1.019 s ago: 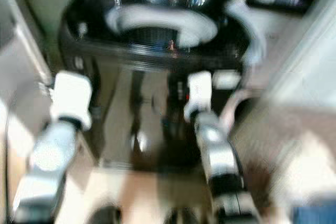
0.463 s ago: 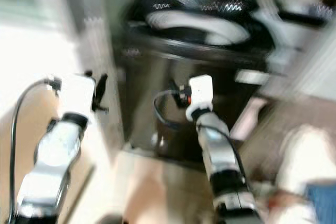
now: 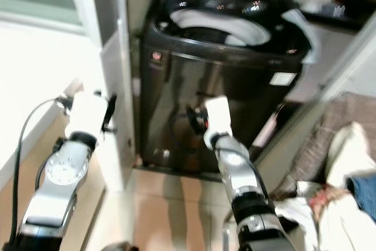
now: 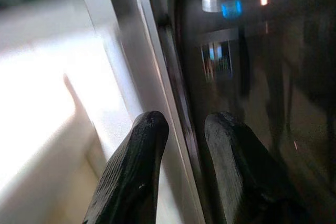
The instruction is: Clothes washing
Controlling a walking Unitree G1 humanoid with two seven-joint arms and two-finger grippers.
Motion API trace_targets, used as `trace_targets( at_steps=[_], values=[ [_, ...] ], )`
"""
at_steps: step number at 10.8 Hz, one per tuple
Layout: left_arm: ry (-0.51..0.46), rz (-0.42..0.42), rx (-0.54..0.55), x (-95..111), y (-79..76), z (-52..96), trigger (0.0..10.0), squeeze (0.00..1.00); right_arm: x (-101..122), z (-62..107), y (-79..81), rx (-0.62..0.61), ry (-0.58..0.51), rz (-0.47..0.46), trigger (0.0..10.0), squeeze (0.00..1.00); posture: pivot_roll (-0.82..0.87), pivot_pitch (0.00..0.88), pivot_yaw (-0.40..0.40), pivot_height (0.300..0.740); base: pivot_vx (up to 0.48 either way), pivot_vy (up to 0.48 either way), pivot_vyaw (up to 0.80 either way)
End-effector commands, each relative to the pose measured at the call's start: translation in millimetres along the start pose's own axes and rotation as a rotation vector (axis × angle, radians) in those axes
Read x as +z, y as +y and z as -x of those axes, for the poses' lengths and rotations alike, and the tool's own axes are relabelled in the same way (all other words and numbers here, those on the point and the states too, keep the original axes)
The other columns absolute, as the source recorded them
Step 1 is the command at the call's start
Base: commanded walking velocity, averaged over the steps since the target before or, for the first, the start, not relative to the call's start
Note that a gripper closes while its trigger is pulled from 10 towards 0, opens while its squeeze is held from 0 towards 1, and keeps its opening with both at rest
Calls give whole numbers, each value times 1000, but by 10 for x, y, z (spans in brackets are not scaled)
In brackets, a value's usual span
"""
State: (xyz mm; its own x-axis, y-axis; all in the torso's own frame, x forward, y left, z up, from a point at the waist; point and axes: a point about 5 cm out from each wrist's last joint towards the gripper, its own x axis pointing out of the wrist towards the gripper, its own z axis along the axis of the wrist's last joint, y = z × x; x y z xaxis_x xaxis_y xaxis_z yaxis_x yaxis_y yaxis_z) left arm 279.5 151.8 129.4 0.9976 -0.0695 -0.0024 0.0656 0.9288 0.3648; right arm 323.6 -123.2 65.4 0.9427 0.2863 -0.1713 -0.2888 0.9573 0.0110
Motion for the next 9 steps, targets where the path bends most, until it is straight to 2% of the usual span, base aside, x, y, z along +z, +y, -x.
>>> trace_targets(
  at_steps=[1,2,3,6,7,8,9],
  values=[
    [-2,5,-70,-48,-134,-44,10000,0,-130,39,-141,-73,64,-21,10000,0,112,35,-85,740,0,0,0],
    [67,-3,-224,-272,-356,-119,10000,0,-404,140,-275,-189,189,-53,10000,0,106,35,-75,740,0,0,0],
    [141,-15,-331,-476,-512,-126,10000,0,-610,222,-318,-244,305,-87,10000,0,97,36,-66,740,0,0,0],
    [239,-51,-413,-723,-665,-77,10000,0,-830,335,-298,-235,415,-74,10000,0,84,37,-51,740,0,0,0],
    [350,-47,-458,-937,-788,-18,10000,0,-963,416,-265,-217,476,-48,10000,0,75,34,-42,740,0,0,0],
    [411,-35,-460,-1050,-829,16,10000,0,-1034,455,-224,-197,515,-49,10000,0,73,33,-38,740,0,0,0],
    [513,-23,-459,-1232,-878,92,10000,0,-1129,506,-164,-177,571,-64,10000,0,69,27,-35,740,0,0,0]
  ],
)
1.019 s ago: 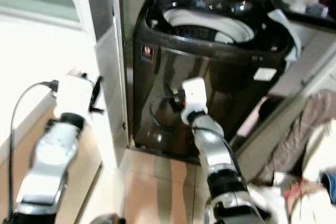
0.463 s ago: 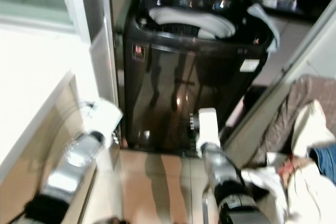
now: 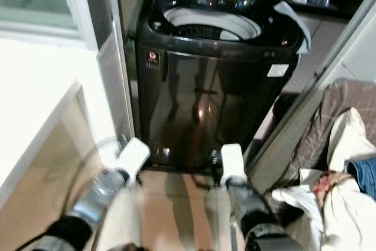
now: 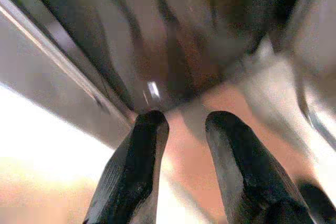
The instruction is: Clothes washing
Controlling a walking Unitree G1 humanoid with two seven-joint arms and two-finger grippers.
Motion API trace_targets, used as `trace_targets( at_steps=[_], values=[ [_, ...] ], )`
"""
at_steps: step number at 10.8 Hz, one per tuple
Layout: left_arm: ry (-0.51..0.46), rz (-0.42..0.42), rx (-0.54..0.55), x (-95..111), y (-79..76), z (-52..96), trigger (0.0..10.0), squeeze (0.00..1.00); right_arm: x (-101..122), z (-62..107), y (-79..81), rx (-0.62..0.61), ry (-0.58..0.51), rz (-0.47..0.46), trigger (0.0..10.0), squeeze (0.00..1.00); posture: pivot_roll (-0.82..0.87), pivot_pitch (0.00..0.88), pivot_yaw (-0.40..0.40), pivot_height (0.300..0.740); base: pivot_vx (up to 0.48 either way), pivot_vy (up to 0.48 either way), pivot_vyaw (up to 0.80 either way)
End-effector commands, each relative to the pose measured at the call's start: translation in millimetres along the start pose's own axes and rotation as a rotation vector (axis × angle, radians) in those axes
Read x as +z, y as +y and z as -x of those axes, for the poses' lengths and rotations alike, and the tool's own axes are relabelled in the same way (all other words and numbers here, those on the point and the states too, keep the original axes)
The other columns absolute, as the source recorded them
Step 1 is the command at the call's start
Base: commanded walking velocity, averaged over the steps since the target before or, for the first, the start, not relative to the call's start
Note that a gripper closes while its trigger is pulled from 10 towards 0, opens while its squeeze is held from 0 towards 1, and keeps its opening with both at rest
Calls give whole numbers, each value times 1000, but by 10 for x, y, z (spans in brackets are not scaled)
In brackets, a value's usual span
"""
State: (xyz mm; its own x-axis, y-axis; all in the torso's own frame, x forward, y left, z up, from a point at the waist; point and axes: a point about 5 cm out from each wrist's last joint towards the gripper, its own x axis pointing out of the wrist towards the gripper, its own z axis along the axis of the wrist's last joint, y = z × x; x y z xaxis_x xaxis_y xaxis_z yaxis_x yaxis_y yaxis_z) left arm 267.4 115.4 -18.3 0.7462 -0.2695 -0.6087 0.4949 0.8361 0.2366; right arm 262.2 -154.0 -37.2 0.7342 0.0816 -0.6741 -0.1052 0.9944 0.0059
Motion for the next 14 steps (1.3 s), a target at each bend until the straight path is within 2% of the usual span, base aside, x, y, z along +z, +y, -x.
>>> trace_targets(
  at_steps=[1,2,3,5,14],
  values=[
    [125,1,-19,-247,-92,9,10000,0,-103,10,2,8,60,-5,10000,0,68,26,-32,740,0,0,-656],
    [218,-39,-62,-431,-196,41,10000,0,-166,17,19,17,97,-13,10000,0,60,19,-31,740,0,0,-600],
    [338,-148,-175,-699,-388,130,10000,0,-278,37,14,4,149,-27,10000,0,30,18,-22,740,0,0,-569],
    [387,-235,-250,-828,-503,188,10000,0,-388,67,-25,-40,182,-71,10000,0,11,23,-11,740,0,0,-284],
    [387,-235,-250,-828,-503,188,10000,0,-388,67,-25,-40,182,-71,10000,0,11,23,-11,740,0,0,0]
  ],
)
